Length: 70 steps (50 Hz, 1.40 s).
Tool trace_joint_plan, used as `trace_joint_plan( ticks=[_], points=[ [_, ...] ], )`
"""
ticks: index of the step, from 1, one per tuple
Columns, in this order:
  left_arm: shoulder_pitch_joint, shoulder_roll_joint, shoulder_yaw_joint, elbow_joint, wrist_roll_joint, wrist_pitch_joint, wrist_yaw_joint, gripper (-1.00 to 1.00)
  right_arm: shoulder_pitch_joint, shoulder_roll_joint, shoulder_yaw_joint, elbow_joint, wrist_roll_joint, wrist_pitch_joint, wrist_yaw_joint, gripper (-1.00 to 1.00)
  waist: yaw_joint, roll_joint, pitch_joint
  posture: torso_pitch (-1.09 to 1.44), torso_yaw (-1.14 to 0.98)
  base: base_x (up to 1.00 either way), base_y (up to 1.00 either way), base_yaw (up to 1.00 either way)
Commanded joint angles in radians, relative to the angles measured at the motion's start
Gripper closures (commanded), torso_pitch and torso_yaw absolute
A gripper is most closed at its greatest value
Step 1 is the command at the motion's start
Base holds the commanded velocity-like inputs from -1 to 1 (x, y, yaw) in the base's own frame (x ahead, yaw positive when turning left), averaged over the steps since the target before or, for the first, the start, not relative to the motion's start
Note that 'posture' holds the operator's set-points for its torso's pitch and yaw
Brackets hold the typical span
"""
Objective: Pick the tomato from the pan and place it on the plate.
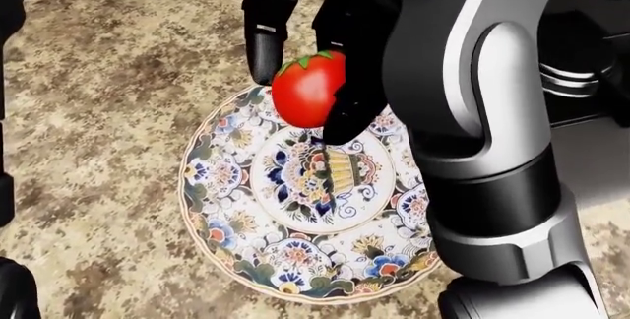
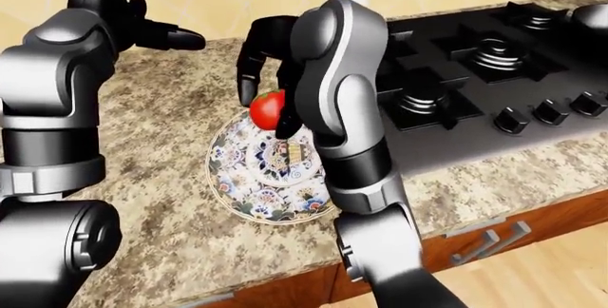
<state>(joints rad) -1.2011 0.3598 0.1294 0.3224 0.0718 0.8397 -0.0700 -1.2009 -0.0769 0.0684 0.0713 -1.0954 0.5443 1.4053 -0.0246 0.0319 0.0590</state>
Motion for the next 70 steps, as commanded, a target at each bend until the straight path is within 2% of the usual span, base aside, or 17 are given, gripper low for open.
trace_joint_plan(
  ticks=[1,15,21,33,47,70],
  points=[
    [-0.036,0.014,0.009,-0.036,0.003,-0.027,0.005,-1.00,-0.031,-0.004,-0.012,-0.032,-0.012,-0.009,-0.011,1.00,-0.001,0.004,-0.034,0.00,0.00,0.00,0.00,0.00],
    [-0.042,0.016,0.009,-0.026,0.000,-0.032,0.008,-1.00,0.023,0.026,-0.004,-0.072,-0.055,-0.015,0.012,1.00,-0.006,0.007,-0.034,0.00,0.00,0.00,0.00,0.00],
    [-0.043,0.018,0.009,-0.026,-0.002,-0.031,0.007,-1.00,0.039,0.013,0.009,-0.057,-0.085,-0.090,-0.063,1.00,-0.007,0.009,-0.033,0.00,0.00,0.00,0.00,0.00],
    [-0.043,0.021,0.010,-0.025,-0.004,-0.030,0.007,-1.00,0.092,0.032,0.012,-0.082,-0.155,-0.202,-0.059,1.00,-0.010,0.010,-0.032,0.00,0.00,0.00,0.00,0.00],
    [-0.050,0.032,0.015,-0.016,-0.009,-0.032,0.006,-1.00,0.107,0.065,0.018,-0.082,-0.213,-0.288,-0.043,1.00,-0.012,0.013,-0.033,0.00,0.00,0.00,0.00,0.00],
    [-0.039,0.031,0.015,-0.026,-0.015,-0.031,0.011,-1.00,0.151,0.092,0.020,-0.077,-0.229,-0.289,-0.077,1.00,-0.011,0.014,-0.037,0.00,0.00,0.00,0.00,0.00]
  ],
)
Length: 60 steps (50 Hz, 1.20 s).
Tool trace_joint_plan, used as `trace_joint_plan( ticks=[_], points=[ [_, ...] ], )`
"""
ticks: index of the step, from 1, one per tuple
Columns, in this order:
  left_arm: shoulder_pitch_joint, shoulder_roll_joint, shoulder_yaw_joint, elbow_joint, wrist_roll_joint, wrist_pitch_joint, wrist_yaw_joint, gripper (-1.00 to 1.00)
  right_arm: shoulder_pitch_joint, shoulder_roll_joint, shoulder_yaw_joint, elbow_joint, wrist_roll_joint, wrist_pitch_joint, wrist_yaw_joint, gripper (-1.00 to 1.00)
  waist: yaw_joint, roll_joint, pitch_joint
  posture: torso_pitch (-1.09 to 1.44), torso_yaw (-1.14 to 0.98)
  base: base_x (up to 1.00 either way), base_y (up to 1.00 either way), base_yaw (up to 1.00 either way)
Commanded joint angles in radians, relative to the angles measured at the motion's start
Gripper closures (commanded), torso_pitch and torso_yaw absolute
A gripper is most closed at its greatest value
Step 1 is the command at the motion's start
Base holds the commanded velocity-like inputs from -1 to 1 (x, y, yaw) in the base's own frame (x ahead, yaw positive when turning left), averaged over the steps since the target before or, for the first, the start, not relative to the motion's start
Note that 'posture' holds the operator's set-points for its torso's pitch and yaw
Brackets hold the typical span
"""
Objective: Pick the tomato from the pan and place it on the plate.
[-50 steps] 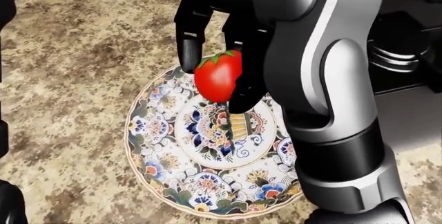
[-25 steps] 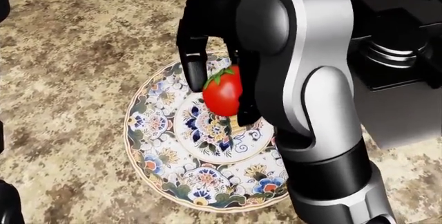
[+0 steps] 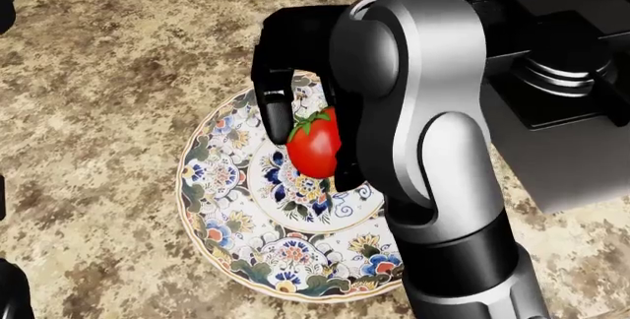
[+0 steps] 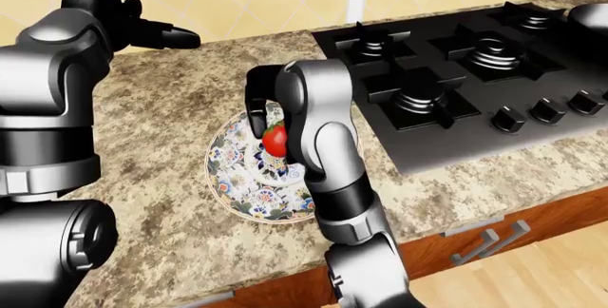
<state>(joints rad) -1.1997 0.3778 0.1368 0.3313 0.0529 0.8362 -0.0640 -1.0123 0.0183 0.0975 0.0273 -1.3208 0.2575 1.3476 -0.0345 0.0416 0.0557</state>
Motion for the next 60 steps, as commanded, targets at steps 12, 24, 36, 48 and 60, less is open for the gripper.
trace_joint_plan(
  ticks=[12,24,36,48,60],
  points=[
    [-0.044,0.016,0.008,-0.021,0.004,-0.037,0.005,-1.00,-0.020,0.000,-0.005,-0.014,-0.011,-0.008,-0.046,1.00,-0.001,0.004,-0.035,0.00,0.00,0.00,0.00,0.00],
    [-0.047,0.019,0.009,-0.027,0.003,-0.030,0.003,-1.00,-0.015,0.004,-0.004,0.009,-0.012,-0.014,-0.067,1.00,-0.002,0.005,-0.035,0.00,0.00,0.00,0.00,0.00],
    [-0.041,0.016,0.008,-0.033,0.004,-0.029,0.003,-1.00,0.011,0.007,-0.003,0.026,-0.003,-0.021,-0.124,1.00,-0.001,0.005,-0.037,0.00,0.00,0.00,0.00,0.00],
    [-0.038,0.016,0.009,-0.037,0.003,-0.026,0.003,-1.00,0.022,0.009,0.000,0.033,0.002,-0.020,-0.140,1.00,0.000,0.004,-0.037,0.00,0.00,0.00,0.00,0.00],
    [-0.036,0.015,0.009,-0.034,0.001,-0.029,0.002,-1.00,0.025,0.008,-0.001,0.032,0.001,-0.012,-0.133,-0.69,0.001,0.002,-0.035,0.00,0.00,0.00,0.00,0.00]
  ],
)
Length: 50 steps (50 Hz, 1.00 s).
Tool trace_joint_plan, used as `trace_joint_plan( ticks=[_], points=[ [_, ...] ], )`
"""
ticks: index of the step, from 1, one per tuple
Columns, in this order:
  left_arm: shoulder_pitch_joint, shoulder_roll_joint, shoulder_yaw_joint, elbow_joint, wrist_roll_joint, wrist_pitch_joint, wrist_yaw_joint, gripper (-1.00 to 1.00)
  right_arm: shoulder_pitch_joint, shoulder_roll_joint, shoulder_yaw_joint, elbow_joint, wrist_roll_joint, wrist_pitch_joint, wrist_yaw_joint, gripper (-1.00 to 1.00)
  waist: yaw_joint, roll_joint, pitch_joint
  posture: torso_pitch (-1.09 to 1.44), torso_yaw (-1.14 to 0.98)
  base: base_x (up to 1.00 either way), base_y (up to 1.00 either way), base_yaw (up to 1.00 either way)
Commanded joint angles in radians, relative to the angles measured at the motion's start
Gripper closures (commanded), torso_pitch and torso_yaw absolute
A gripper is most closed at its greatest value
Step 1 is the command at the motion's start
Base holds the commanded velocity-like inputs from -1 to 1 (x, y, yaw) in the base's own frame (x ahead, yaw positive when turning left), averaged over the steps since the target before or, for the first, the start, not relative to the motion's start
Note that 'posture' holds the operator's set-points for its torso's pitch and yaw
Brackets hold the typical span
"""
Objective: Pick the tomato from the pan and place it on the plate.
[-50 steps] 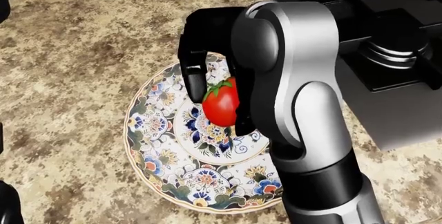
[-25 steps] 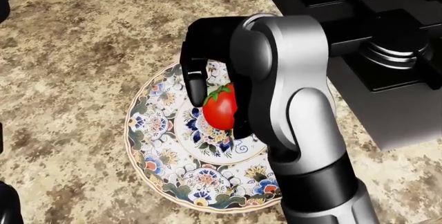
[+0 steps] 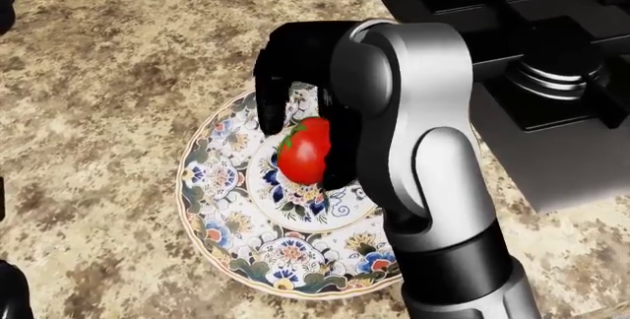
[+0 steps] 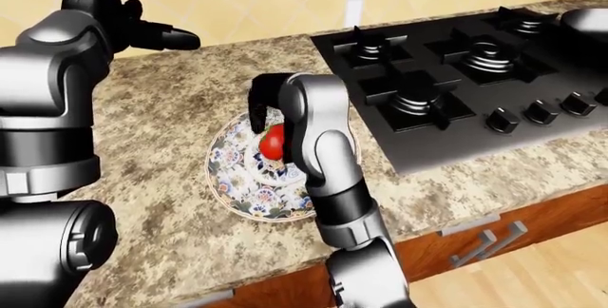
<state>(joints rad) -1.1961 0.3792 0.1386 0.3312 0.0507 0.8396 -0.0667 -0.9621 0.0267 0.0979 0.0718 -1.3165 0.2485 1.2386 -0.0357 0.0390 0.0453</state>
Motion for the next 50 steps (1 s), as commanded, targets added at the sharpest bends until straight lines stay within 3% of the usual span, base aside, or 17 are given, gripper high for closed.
trace_joint_plan(
  ticks=[1,16,37,50],
  points=[
    [-0.040,0.013,0.007,-0.035,0.003,-0.031,0.004,-1.00,-0.025,-0.002,0.000,-0.013,-0.005,-0.002,-0.022,-0.94,0.002,0.004,-0.025,0.00,0.00,0.00,0.00,0.00],
    [-0.051,0.018,0.007,-0.037,0.002,-0.022,0.002,-1.00,-0.058,0.000,-0.002,0.001,-0.011,0.003,-0.013,-1.00,0.007,0.003,-0.026,0.00,0.00,0.00,0.00,0.00],
    [-0.047,0.010,0.004,-0.043,0.007,-0.018,0.003,-1.00,-0.272,-0.090,-0.070,-0.016,0.058,0.148,0.087,-1.00,0.009,-0.003,-0.022,0.00,0.00,0.00,0.00,0.00],
    [-0.055,0.015,0.004,-0.038,0.012,-0.017,-0.002,-1.00,-0.437,-0.253,-0.153,0.211,0.255,0.224,-0.111,-1.00,0.011,-0.009,-0.022,0.00,0.00,0.00,0.00,0.00]
  ],
)
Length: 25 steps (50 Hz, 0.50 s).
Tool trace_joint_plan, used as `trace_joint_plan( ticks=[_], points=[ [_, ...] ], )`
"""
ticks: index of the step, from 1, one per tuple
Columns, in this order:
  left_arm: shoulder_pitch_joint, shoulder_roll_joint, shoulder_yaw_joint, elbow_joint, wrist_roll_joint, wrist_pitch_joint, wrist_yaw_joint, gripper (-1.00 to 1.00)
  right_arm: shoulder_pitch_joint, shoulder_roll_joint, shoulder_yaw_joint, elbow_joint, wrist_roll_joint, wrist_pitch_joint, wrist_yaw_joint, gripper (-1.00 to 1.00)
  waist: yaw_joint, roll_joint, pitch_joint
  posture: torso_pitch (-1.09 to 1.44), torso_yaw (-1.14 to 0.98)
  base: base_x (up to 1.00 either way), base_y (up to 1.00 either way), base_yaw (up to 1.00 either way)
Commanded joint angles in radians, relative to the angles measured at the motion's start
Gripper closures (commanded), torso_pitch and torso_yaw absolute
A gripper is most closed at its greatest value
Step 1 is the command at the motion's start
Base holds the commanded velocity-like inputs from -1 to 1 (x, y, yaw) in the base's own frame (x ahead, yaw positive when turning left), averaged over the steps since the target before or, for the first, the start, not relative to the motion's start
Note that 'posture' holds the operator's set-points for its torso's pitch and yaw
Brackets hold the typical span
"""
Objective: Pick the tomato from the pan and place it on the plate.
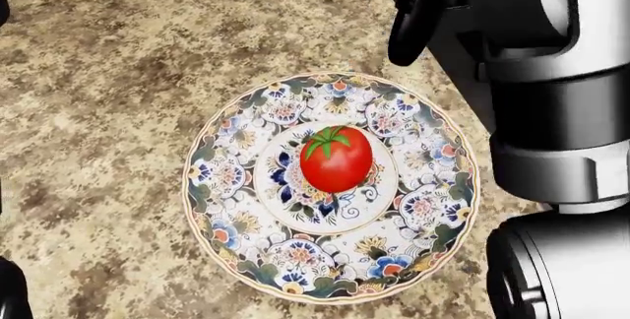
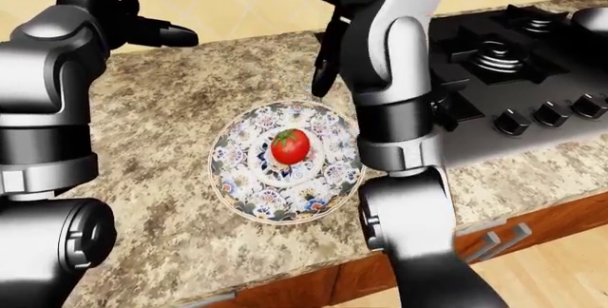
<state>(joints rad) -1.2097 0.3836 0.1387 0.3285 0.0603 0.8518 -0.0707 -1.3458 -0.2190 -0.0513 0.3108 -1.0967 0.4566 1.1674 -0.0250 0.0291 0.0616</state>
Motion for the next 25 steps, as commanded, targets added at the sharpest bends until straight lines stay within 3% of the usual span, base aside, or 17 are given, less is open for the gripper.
trace_joint_plan(
  ticks=[1,12,25],
  points=[
    [-0.041,0.010,0.003,-0.036,0.003,-0.030,0.002,-1.00,-0.062,-0.009,-0.006,-0.021,0.055,0.040,-0.041,-1.00,0.001,0.000,-0.037,0.00,0.00,0.00,0.00,0.00],
    [-0.045,0.005,0.001,-0.039,0.007,-0.025,0.002,-1.00,-0.168,-0.132,-0.047,0.128,0.256,0.145,-0.193,-1.00,0.005,-0.008,-0.033,0.00,0.00,0.00,0.00,0.00],
    [-0.042,-0.010,-0.006,-0.040,0.016,-0.026,0.006,-1.00,-0.178,-0.265,-0.075,0.155,0.423,0.233,-0.345,-1.00,0.015,-0.020,-0.030,0.00,0.00,0.00,0.00,0.00]
  ],
)
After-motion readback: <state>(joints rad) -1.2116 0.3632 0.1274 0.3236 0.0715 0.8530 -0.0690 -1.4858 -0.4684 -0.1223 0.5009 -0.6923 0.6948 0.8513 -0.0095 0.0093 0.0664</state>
